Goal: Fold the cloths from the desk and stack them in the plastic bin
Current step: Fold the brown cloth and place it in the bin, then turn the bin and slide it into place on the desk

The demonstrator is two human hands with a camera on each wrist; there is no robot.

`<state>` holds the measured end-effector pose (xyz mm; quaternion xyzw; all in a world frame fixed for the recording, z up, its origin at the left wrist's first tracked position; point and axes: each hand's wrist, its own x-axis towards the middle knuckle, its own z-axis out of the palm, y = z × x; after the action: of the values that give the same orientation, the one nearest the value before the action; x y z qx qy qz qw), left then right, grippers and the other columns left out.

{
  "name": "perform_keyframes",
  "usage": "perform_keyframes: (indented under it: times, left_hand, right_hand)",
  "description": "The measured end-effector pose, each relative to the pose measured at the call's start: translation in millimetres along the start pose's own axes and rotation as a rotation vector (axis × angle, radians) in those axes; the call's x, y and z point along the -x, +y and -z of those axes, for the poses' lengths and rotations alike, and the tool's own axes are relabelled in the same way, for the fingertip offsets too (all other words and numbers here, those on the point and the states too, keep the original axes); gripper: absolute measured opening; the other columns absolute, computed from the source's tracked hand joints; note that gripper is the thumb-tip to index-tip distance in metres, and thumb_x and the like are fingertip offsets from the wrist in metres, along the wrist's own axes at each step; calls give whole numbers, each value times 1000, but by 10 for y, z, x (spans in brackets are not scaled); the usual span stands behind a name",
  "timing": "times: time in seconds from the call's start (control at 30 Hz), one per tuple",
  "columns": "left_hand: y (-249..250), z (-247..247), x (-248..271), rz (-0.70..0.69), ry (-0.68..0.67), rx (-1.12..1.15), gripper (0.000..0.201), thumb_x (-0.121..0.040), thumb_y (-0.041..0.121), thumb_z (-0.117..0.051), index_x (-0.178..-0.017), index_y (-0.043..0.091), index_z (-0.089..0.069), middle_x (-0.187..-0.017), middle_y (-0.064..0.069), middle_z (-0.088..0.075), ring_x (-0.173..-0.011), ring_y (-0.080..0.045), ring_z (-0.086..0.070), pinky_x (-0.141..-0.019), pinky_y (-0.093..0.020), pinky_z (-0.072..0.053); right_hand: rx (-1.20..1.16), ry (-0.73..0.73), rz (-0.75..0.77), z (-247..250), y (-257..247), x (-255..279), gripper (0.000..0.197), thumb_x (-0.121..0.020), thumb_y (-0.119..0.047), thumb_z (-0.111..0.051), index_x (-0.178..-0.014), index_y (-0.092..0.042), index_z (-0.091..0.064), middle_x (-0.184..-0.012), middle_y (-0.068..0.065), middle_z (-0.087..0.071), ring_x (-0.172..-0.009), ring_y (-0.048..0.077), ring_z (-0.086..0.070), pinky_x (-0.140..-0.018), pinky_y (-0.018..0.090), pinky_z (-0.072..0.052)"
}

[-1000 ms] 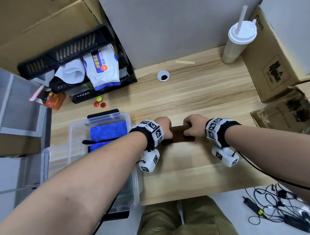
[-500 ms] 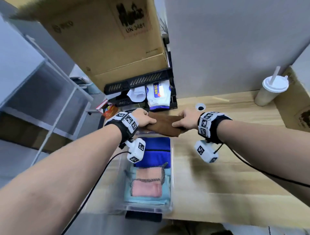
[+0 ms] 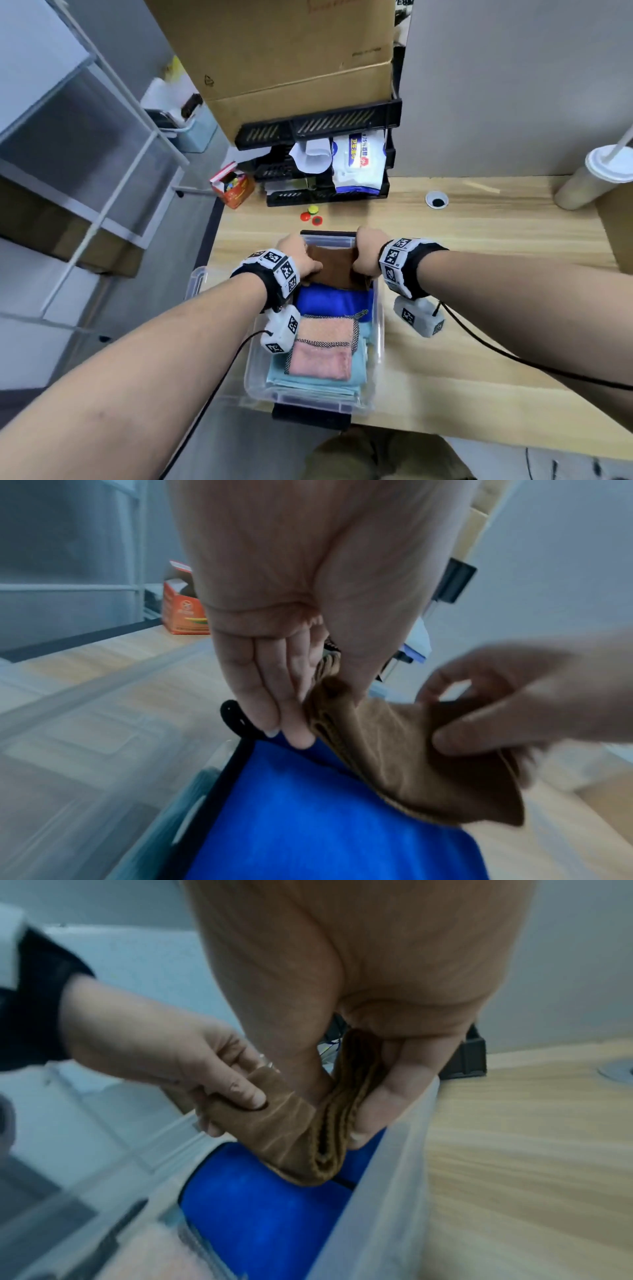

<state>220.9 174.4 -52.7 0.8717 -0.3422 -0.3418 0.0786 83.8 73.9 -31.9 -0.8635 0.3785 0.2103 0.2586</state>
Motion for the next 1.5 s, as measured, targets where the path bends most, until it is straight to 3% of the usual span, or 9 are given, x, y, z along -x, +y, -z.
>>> perform_keyframes:
  times: [0.17, 0.3, 0.53, 0.73, 0.87, 1.03, 1.23, 1.37, 1.5]
  left_hand:
    - [-78, -46, -75, -138, 78, -328, 32, -78, 35, -72, -99, 14, -61, -87, -7, -65, -82, -27, -64, -67, -30, -52]
    - [-92, 17, -83, -209, 45, -289, 12, -76, 22, -65, -75, 22, -52, -79, 1, -62, -79, -24, -61, -66, -26, -46]
    - [-162, -132, -64, -246, -181, -359, 25, -89, 15, -57, -109, 10, -72, -107, -7, -72, -100, -27, -66, -90, -36, -54]
    - [-185, 24, -5, -265, -29, -232, 14, -86, 15, -59, -90, 13, -72, -94, -5, -71, -89, -23, -64, -82, -28, -52]
    - [-439, 416, 41, -113, 148, -81, 12, -84, 16, -56, -80, 12, -67, -79, -6, -70, -81, -27, -67, -75, -33, -56]
    - [-1069, 802, 264, 110, 256, -99, 3, -82, 23, -62, -82, 20, -61, -92, -3, -67, -88, -26, -62, -75, -29, -50]
    - [-2031, 714, 705, 505, 222, -67, 28, -85, 38, -61, -81, 11, -57, -88, -11, -66, -73, -30, -58, -64, -29, -43]
    - [-2496, 413, 956, 678, 122, 55, 26, -86, 31, -61, -78, 7, -53, -83, -10, -59, -75, -28, -59, -65, -29, -48]
    - [-2876, -10, 1006, 783, -40, 167, 50, -86, 39, -55, -114, -1, -61, -109, -15, -67, -88, -26, -65, -69, -28, -53]
  right_hand:
    - [484, 159, 76, -83, -80, -14, 40, -78, -35, -67, -104, -13, -46, -81, 0, -56, -80, 28, -65, -61, 29, -42]
    - [426, 121, 257, -133, -156, -85, 32, -83, -32, -57, -109, -13, -52, -99, 8, -65, -90, 31, -65, -65, 31, -48]
    - [531, -120, 243, -331, -119, -127, 24, -83, -26, -55, -102, -16, -65, -101, 7, -66, -89, 28, -65, -77, 36, -57]
    - [504, -38, 277, -241, -180, -115, 20, -81, -35, -54, -90, -19, -60, -87, 4, -61, -83, 28, -64, -71, 34, -56]
    - [390, 45, 337, -66, -409, -106, 9, -85, -27, -53, -87, -18, -53, -86, 6, -63, -75, 29, -59, -61, 28, -46]
    - [287, 101, 402, 9, -1064, -276, 22, -85, -29, -54, -103, -17, -60, -97, 4, -66, -86, 28, -62, -71, 31, -53]
    - [212, -10, 410, -268, -2002, -608, 40, -83, -26, -54, -120, -10, -57, -118, 12, -64, -106, 34, -61, -91, 39, -51]
    - [304, -98, 270, -401, -2303, -891, 31, -84, -31, -52, -106, -11, -60, -113, 12, -64, -103, 35, -61, -94, 39, -50]
    - [378, -191, 225, -635, -2492, -1163, 43, -86, -38, -49, -119, -12, -58, -119, 12, -58, -107, 32, -57, -96, 37, -45]
